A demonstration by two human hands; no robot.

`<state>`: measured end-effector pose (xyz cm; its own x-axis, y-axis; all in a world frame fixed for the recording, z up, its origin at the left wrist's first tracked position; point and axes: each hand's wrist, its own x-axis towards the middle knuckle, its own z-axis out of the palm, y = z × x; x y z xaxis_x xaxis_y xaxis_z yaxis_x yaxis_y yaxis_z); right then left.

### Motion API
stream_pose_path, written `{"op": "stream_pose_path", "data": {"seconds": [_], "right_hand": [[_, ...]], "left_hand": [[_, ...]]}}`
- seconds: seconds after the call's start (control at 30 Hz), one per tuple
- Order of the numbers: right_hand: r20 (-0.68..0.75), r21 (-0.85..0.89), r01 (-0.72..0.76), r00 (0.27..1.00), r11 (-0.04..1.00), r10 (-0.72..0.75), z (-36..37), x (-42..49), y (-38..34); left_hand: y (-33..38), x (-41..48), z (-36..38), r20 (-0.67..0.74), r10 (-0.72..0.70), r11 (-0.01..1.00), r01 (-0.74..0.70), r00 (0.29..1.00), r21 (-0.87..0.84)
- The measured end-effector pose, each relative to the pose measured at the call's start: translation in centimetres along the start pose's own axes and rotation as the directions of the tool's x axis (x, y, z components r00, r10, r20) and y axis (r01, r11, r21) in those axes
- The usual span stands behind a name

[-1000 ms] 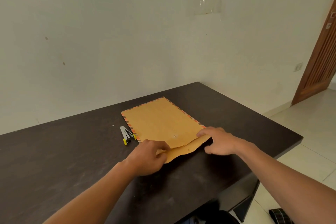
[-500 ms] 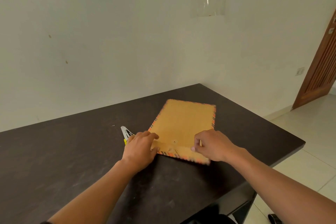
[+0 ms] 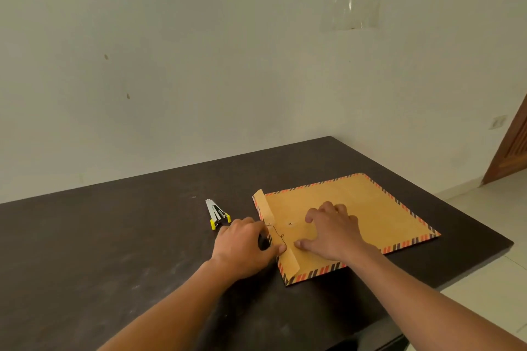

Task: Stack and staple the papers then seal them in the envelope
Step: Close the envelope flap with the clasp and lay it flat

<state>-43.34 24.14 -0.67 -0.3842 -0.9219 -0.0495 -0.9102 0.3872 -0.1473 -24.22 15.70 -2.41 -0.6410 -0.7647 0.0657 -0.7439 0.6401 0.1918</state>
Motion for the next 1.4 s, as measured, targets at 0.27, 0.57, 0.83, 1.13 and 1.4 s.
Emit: {"op": "stream_pose_path", "data": {"seconds": [0.27, 0.57, 0.83, 1.13, 1.4], "right_hand": [[0.186, -0.036, -0.033, 0.982, 0.999, 0.039, -0.7, 0.9, 0.0], [0.225, 0.123, 0.067, 0.970, 0.990, -0.094, -0.6, 0.3, -1.1], [-0.085, 0.335, 0.150, 0.988, 0.930, -0.129, 0.1, 1.3, -1.7], [-0.242, -0.099, 0.166, 0.952, 0.981, -0.186, 1.8, 2.5, -2.3], [-0.243, 0.012, 0.255, 0.939, 0.967, -0.245, 2.6, 1.8, -1.3]], "left_hand": [[1.9, 0.3, 0.5, 0.008, -0.026, 1.000, 0.026, 1.000, -0.007], [-0.2, 0.9, 0.9, -0.023, -0.019, 0.998, 0.020, 1.000, 0.053], [-3.3, 1.1, 1.2, -0.046, 0.037, 0.990, -0.043, 0.998, -0.135], [-4.1, 1.9, 0.6, 0.048, 0.089, 0.996, -0.088, 0.995, -0.034], [-3.7, 2.1, 0.9, -0.072, 0.101, 0.990, -0.107, 0.992, -0.094]]}}
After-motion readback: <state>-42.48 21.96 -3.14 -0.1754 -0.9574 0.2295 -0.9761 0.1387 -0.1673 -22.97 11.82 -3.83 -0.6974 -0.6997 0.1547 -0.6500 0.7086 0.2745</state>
